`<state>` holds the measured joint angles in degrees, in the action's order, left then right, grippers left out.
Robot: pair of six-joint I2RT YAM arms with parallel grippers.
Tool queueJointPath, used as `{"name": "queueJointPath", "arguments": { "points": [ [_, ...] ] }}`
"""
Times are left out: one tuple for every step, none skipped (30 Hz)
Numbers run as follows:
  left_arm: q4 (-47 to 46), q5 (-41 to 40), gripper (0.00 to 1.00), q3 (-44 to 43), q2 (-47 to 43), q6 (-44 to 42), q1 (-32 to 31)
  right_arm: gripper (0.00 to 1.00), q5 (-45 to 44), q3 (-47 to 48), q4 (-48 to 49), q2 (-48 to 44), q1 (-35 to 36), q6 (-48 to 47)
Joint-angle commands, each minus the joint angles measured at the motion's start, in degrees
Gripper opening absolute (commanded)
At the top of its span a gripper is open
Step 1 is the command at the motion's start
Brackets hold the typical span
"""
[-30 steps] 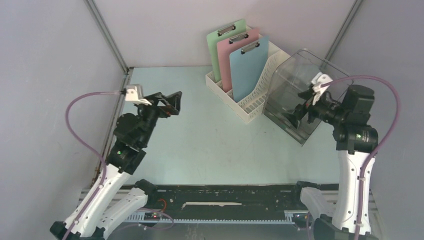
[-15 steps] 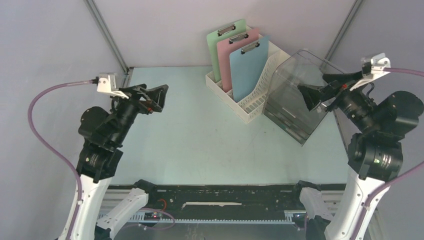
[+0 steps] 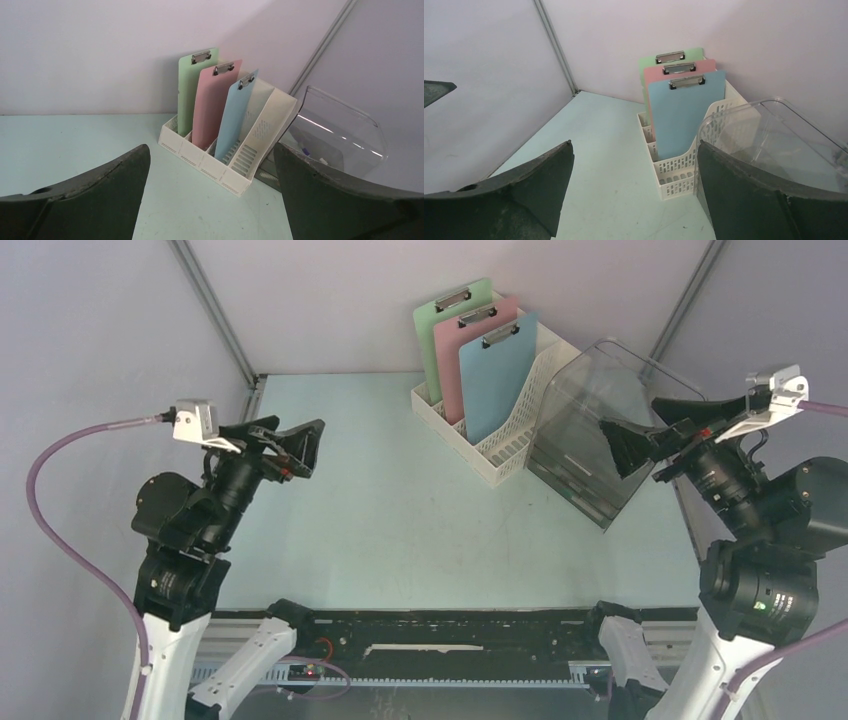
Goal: Organize the desk
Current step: Reset both arms
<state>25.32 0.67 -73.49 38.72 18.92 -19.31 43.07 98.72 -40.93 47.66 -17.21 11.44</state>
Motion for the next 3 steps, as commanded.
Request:
{"name": "queueJointPath", "arguments": {
  "points": [
    [0.19,1.40,1.00,0.87,-0.86,-1.60,0.50,0.99,1.74,-1.02,0.37,-0.39,-0.68,0.57],
    [0.09,1.83,1.00,1.09,-0.90,-1.56,0.50,1.00,2.28,-1.59,0.59,-0.64,-0.90,0.84],
    [-0.01,2.45,1.00,1.29,-0.92,-1.52,0.50,1.00,2.88,-2.10,0.85,-0.86,-1.04,1.12]
  ]
}}
